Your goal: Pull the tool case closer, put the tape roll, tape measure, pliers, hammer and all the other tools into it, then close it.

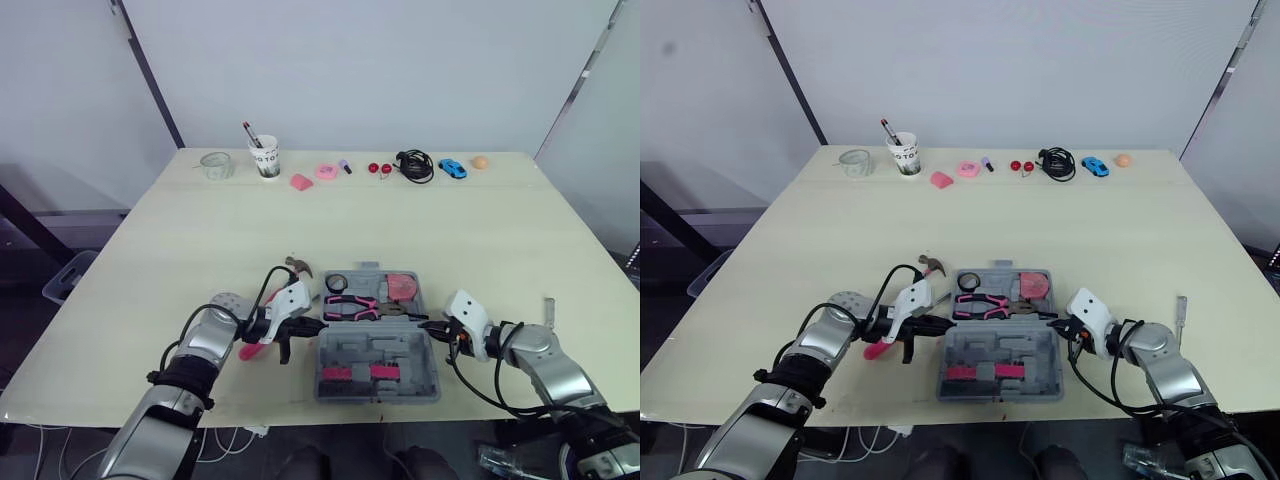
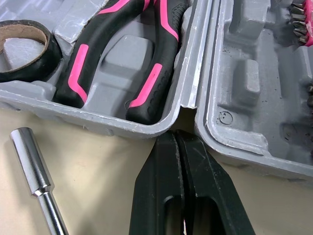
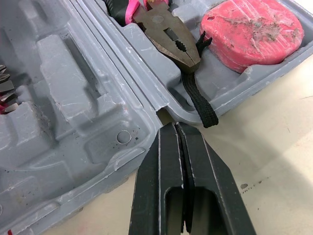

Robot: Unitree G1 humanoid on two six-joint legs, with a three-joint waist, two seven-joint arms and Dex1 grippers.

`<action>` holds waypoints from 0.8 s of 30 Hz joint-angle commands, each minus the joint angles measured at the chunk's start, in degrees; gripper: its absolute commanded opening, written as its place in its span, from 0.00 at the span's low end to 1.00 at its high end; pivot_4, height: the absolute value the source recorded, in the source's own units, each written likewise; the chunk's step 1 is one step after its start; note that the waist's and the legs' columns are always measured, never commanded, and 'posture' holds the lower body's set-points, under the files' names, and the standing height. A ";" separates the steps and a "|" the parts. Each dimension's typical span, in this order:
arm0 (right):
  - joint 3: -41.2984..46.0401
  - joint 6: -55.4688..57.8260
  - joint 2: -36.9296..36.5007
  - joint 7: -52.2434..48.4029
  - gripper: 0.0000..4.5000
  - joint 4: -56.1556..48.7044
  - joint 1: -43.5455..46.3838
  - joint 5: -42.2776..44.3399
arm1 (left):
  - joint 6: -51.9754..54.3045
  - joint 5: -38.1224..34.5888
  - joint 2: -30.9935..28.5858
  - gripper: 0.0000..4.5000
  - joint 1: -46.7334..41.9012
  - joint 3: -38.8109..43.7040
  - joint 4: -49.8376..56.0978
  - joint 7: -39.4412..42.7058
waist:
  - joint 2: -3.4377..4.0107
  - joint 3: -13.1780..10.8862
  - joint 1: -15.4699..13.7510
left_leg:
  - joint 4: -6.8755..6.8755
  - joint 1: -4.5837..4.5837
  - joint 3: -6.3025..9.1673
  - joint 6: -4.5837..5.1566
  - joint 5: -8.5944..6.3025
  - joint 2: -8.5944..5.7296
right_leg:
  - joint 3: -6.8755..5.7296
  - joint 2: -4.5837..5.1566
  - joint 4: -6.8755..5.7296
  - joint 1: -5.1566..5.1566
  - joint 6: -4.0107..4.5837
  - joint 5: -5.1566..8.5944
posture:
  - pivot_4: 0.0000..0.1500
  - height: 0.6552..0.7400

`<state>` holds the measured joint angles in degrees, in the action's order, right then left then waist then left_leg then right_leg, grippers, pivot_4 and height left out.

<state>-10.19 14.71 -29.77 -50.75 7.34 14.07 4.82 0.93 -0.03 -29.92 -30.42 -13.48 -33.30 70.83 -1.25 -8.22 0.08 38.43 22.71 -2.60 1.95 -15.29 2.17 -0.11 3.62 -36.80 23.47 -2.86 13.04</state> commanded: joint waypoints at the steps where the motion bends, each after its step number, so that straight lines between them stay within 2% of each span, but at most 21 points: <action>1: -0.78 -0.71 0.41 -1.08 0.00 -2.00 -0.36 0.70 | -0.29 0.65 0.16 0.02 0.61 -0.89 -0.44 -0.11 | 0.00 0.00 0.00 | 0.00 0.00 0.00 0.00 0.00 0.00 | 0.00 0.00 0.00 0.00 0.00 0.00 | 1.00 1.00; 24: -0.22 -4.60 1.66 0.37 0.00 0.21 0.99 -0.36 | -1.86 0.87 -0.04 0.02 -0.95 -0.17 -3.38 -1.16 | 0.00 0.01 0.32 | 0.00 -0.05 0.01 0.00 0.00 0.00 | 0.00 -0.01 -0.03 -0.01 0.00 0.00 | 1.00 1.00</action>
<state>-10.18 11.72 -28.86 -50.11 8.83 14.08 3.98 -0.94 0.00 -30.02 -31.19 -13.42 -35.62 70.75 -1.25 -8.20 0.40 38.44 22.66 -2.59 1.95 -15.29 2.17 -0.11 3.61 -36.84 23.46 -2.86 13.04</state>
